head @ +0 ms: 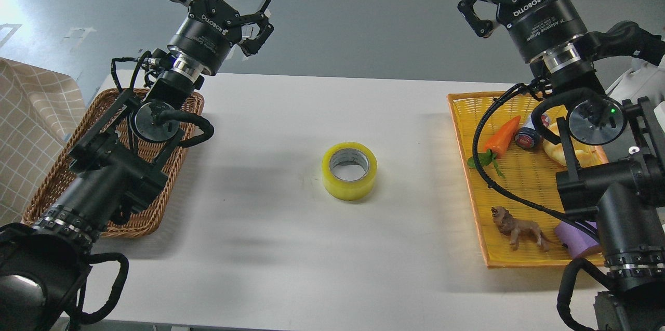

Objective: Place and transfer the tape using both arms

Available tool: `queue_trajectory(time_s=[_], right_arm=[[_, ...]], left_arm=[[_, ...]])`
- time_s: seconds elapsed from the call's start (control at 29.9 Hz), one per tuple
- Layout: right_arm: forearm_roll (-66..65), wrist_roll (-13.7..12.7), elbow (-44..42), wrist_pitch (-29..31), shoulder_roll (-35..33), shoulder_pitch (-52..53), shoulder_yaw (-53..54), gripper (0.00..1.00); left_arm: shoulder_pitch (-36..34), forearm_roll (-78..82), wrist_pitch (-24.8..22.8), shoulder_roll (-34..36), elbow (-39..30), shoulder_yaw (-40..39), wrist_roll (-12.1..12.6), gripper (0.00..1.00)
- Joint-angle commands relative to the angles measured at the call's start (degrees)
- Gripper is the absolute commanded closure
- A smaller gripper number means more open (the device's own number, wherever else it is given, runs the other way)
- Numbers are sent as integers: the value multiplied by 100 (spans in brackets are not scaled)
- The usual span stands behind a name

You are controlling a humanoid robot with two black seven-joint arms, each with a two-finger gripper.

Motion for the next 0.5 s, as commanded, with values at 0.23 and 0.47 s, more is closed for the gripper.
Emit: queue_trajectory(time_s=[0.23, 0.47], right_arm=[[9, 42, 10, -1, 10, -145, 295, 0], [9, 42, 10, -1, 10, -277, 313, 0]], left_arm=[[41, 53, 0, 348, -9, 7, -7, 2], [-169, 912, 0, 638, -71, 392, -95, 2]])
